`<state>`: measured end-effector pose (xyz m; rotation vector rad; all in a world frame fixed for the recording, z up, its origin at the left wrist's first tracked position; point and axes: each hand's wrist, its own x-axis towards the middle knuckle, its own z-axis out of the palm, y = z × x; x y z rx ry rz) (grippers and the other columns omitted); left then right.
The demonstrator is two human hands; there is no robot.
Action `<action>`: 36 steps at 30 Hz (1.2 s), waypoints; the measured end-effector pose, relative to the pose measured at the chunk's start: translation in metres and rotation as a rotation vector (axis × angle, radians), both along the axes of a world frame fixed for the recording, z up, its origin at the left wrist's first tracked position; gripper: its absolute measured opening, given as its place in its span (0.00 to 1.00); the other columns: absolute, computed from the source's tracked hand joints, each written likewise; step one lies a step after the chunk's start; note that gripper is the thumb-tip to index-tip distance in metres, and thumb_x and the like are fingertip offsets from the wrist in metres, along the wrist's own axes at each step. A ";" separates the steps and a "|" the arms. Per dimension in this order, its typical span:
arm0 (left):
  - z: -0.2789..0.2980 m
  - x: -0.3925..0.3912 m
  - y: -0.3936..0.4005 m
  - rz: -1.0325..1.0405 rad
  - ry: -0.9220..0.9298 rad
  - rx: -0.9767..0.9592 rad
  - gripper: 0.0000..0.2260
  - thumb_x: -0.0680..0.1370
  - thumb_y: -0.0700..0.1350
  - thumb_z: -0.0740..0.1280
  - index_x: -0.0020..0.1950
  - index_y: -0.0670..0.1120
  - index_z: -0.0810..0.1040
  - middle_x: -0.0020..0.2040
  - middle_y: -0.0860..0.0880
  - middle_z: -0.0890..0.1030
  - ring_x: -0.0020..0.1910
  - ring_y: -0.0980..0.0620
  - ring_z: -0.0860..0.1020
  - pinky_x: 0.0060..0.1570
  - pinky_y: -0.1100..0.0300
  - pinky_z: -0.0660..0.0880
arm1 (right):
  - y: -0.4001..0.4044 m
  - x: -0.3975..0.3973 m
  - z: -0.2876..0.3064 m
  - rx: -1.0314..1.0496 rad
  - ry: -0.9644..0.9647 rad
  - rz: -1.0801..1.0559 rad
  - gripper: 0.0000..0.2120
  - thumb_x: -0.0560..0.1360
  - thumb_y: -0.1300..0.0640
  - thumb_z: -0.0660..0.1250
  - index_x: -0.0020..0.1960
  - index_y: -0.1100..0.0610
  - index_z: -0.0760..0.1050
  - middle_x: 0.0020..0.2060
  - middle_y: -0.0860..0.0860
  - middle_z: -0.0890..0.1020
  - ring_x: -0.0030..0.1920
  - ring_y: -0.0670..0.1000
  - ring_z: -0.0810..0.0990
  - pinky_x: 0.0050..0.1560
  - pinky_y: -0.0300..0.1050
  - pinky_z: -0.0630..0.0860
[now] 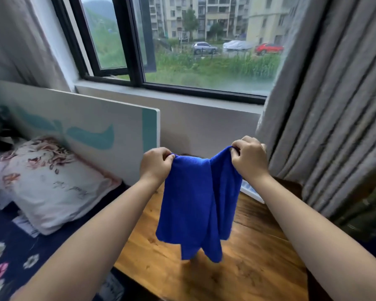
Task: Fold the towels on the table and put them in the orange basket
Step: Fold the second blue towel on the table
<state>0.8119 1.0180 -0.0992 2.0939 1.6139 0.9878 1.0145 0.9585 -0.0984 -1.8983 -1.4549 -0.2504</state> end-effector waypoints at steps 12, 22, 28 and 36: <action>-0.014 -0.012 0.130 0.031 0.161 -0.084 0.09 0.79 0.42 0.61 0.51 0.37 0.77 0.53 0.39 0.80 0.54 0.41 0.75 0.48 0.56 0.69 | 0.112 0.025 -0.025 0.129 -0.062 0.152 0.06 0.65 0.64 0.65 0.34 0.64 0.81 0.32 0.59 0.82 0.37 0.62 0.79 0.42 0.49 0.69; -0.185 -0.057 0.145 -0.590 1.063 -0.712 0.11 0.77 0.40 0.61 0.57 0.40 0.77 0.60 0.42 0.78 0.60 0.43 0.75 0.55 0.55 0.72 | 0.045 -0.047 -0.227 -0.681 -0.016 0.466 0.02 0.60 0.59 0.69 0.29 0.55 0.79 0.28 0.52 0.80 0.32 0.53 0.81 0.31 0.36 0.73; -0.256 -0.081 0.131 -0.966 1.531 -0.786 0.13 0.78 0.39 0.58 0.59 0.38 0.77 0.47 0.43 0.73 0.45 0.44 0.70 0.45 0.55 0.70 | 0.010 -0.097 -0.284 -1.138 0.008 0.400 0.06 0.72 0.58 0.68 0.45 0.60 0.81 0.45 0.58 0.81 0.50 0.56 0.79 0.47 0.44 0.73; -0.306 -0.122 0.122 -0.966 1.468 -0.662 0.13 0.78 0.39 0.56 0.60 0.43 0.75 0.61 0.44 0.76 0.59 0.43 0.76 0.51 0.54 0.74 | -0.021 -0.123 -0.321 -0.820 -0.174 0.354 0.08 0.58 0.62 0.68 0.23 0.59 0.72 0.21 0.53 0.71 0.22 0.56 0.73 0.21 0.38 0.68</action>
